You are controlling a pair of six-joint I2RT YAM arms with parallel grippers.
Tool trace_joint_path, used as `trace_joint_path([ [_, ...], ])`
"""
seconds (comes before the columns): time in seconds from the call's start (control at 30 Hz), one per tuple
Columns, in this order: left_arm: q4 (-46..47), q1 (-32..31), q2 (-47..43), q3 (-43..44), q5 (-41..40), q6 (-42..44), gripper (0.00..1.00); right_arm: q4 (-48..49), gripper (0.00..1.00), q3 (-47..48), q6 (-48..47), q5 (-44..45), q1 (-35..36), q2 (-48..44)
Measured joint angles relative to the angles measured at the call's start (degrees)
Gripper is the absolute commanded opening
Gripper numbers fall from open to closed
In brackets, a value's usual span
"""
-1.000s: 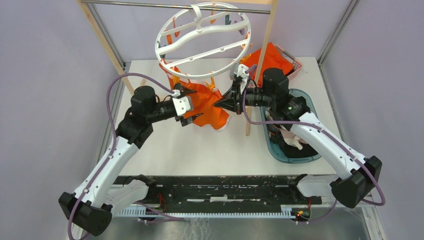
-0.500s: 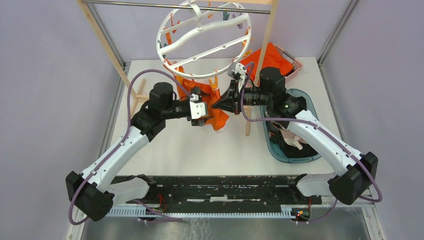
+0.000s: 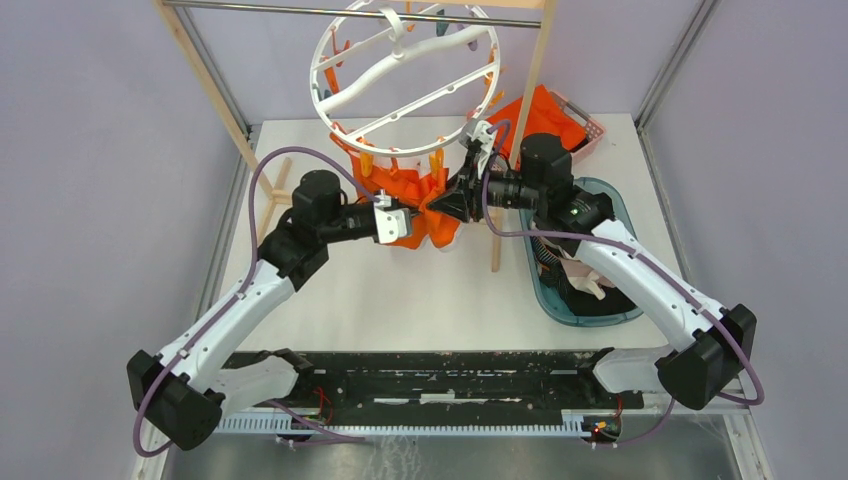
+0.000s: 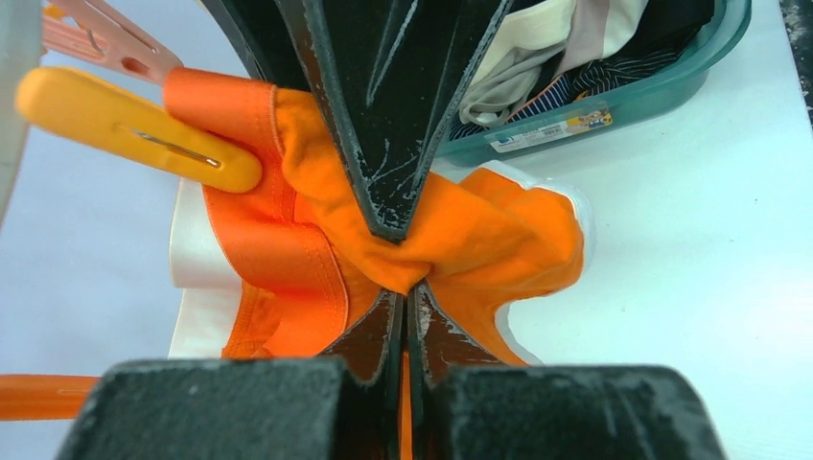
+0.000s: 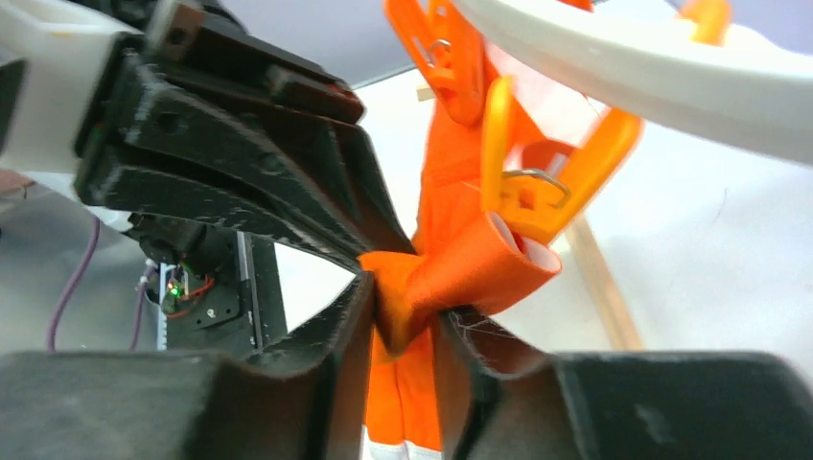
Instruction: Remove the underwear clipped to the hanger
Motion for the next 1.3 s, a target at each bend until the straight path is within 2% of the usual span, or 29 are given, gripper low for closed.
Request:
trace_joint_path([
  [0.07, 0.3, 0.0, -1.0, -0.7, -0.1, -0.5, 0.03, -1.0, 0.57, 0.0, -0.2, 2.6, -0.1, 0.0],
  [0.17, 0.7, 0.0, -2.1, -1.0, -0.5, -1.1, 0.03, -2.6, 0.71, 0.2, -0.4, 6.3, -0.3, 0.0],
  [0.23, 0.9, 0.0, -2.3, -1.2, -0.5, -1.1, 0.03, -3.6, 0.76, 0.7, -0.6, 8.8, -0.4, -0.2],
  [0.43, 1.2, 0.0, -2.4, -1.2, -0.5, -1.3, 0.03, -7.0, 0.79, 5.5, -1.1, 11.4, -0.6, -0.1],
  [0.7, 1.2, 0.0, -2.4, -1.2, -0.3, -2.1, 0.03, -7.9, 0.74, 13.4, -0.7, 11.5, -0.6, 1.8],
  [1.03, 1.2, 0.0, -2.3, -1.2, 0.5, -2.2, 0.03, -8.3, 0.57, 15.0, 3.0, 11.3, -0.6, 6.7],
  [1.3, 1.4, 0.0, -2.3, -1.2, 0.5, -2.2, 0.03, -7.0, 0.47, 15.5, 9.4, 10.2, -1.0, 7.5],
])
